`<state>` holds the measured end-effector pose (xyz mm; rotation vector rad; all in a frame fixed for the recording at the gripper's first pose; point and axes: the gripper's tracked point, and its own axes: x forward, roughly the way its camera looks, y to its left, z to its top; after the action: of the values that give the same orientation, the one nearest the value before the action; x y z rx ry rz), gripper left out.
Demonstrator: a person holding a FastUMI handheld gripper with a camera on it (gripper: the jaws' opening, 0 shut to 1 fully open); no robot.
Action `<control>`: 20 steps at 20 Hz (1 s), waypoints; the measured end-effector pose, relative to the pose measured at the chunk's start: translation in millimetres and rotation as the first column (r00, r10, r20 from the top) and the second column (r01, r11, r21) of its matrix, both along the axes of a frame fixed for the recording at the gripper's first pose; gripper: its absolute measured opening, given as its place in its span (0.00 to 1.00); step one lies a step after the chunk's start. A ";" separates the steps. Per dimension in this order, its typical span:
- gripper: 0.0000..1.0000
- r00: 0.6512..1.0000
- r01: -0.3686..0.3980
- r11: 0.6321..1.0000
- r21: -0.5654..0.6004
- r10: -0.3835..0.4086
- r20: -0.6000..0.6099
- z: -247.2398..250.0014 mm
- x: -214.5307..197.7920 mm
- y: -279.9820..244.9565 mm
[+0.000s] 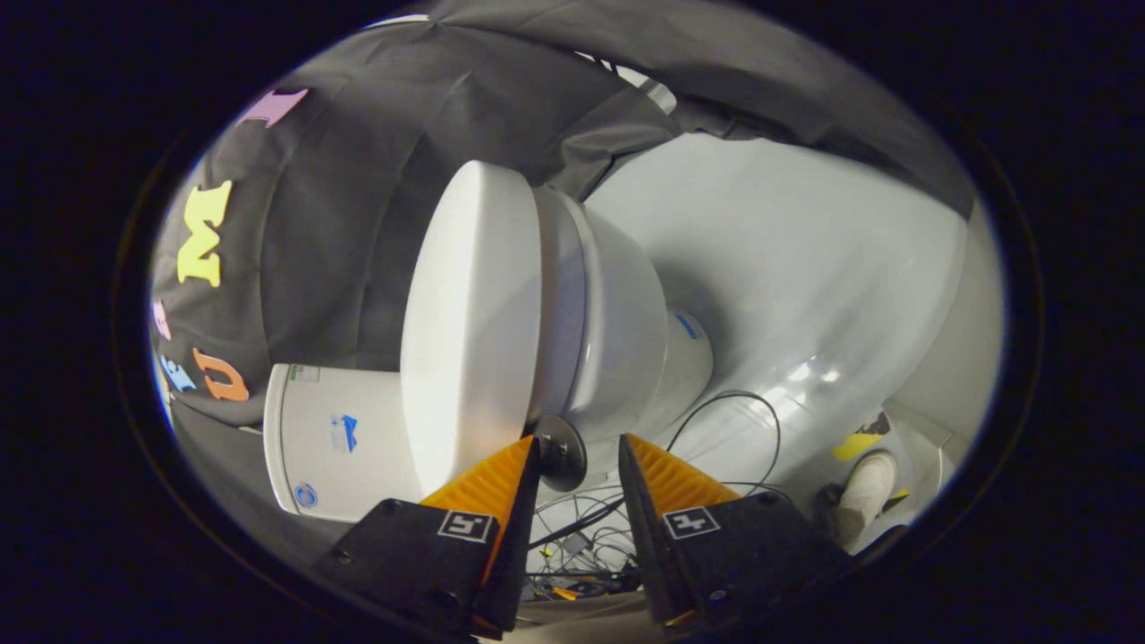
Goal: Open the toilet lid.
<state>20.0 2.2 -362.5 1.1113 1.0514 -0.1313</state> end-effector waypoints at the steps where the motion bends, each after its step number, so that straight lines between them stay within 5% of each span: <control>1: 0.51 1.000 0.012 1.000 0.021 -0.012 0.000 0.6 0.9 1.6; 5: 0.32 0.999 0.048 0.990 0.129 -0.048 -0.001 2.7 6.2 11.3; 20: 0.24 0.994 0.107 0.971 0.212 -0.111 0.008 4.0 11.9 12.9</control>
<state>31.9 15.2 -358.4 1.3618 1.0031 -0.0973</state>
